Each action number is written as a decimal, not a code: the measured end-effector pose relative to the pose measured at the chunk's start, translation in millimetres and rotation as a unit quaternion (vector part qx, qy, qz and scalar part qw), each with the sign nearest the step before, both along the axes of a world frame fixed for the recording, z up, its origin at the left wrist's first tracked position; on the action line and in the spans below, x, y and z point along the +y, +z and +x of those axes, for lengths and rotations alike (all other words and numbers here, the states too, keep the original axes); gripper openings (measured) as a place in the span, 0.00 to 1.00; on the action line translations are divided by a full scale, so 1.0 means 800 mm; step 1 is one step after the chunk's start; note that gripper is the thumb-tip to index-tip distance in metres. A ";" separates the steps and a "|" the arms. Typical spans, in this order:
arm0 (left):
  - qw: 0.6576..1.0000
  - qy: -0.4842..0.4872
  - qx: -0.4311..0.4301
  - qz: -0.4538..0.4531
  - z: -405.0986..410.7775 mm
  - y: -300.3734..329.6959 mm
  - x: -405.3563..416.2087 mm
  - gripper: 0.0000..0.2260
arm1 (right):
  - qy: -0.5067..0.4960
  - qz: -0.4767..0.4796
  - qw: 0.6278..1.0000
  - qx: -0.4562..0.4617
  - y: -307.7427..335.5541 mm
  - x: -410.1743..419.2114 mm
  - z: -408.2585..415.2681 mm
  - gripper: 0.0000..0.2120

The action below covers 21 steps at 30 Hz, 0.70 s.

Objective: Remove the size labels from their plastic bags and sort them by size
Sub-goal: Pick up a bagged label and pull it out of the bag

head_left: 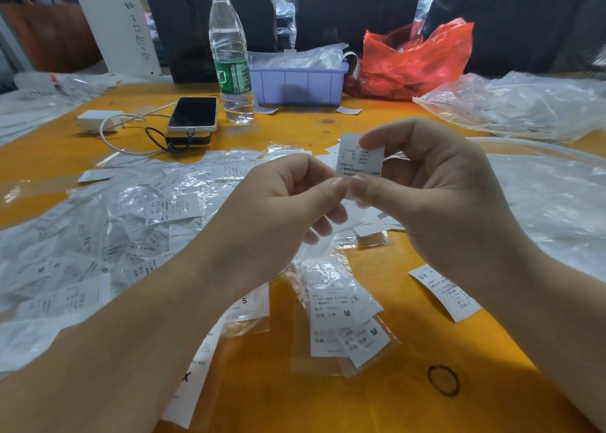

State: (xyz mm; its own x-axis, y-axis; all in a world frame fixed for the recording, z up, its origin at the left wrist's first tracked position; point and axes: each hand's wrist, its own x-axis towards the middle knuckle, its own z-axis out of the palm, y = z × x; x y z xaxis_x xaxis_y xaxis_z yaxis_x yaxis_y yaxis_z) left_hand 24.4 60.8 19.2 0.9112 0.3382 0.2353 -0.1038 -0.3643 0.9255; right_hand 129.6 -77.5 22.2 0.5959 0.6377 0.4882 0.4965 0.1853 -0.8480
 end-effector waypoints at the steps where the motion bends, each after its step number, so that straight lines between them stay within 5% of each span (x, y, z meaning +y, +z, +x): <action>1: 1.000 0.002 -0.003 0.005 0.000 0.000 0.000 0.06 | 0.006 0.000 1.000 0.004 0.000 0.000 -0.001 0.12; 10: 1.000 0.017 -0.012 -0.002 0.001 0.000 0.001 0.05 | 0.014 0.013 0.999 0.034 0.004 -0.002 0.005 0.20; 15: 1.000 0.016 -0.013 -0.007 0.000 0.000 0.002 0.06 | -0.003 0.008 1.000 0.013 0.004 0.000 0.000 0.11; 21: 1.000 0.015 -0.013 -0.018 0.001 -0.001 0.004 0.05 | 0.000 0.002 0.996 0.094 0.001 0.001 -0.002 0.07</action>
